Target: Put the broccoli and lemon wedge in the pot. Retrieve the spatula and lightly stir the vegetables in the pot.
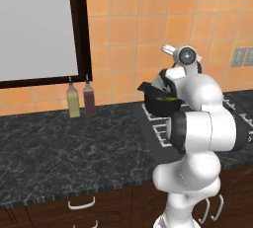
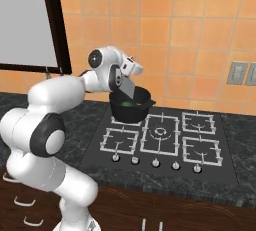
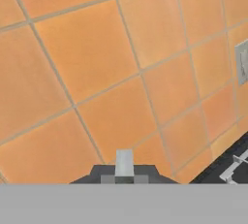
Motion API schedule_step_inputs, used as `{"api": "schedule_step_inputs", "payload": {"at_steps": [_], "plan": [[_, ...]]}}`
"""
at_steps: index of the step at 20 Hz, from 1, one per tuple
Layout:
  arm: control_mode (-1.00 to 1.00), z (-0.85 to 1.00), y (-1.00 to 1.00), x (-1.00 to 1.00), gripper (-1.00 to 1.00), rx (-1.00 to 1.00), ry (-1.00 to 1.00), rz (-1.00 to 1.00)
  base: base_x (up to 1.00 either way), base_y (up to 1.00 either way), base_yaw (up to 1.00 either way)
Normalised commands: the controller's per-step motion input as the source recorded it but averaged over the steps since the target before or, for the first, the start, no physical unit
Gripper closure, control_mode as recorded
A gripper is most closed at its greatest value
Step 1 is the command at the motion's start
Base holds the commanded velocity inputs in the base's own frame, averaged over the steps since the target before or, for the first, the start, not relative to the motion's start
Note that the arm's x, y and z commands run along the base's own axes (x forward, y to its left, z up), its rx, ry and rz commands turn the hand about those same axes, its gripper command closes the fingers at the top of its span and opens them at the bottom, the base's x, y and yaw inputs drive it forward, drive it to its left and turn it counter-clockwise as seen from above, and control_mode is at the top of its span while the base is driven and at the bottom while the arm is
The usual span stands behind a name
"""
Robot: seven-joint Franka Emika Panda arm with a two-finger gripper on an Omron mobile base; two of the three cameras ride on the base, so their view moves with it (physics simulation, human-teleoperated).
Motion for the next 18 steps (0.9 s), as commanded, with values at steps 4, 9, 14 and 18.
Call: {"api": "schedule_step_inputs", "payload": {"at_steps": [4,9,14,18], "plan": [[-1.0,-0.21,-0.39,0.09,1.0,0.03,-0.04,-0.09,0.0,0.0,0.0],[-1.0,-0.38,-0.09,0.12,1.0,0.0,-0.01,-0.01,0.0,0.0,0.0],[-1.0,-0.34,-0.04,0.0,1.0,0.0,0.0,0.0,0.0,0.0,0.0],[-1.0,-0.21,-0.01,0.03,1.0,0.0,0.0,0.0,0.0,0.0,0.0]]}}
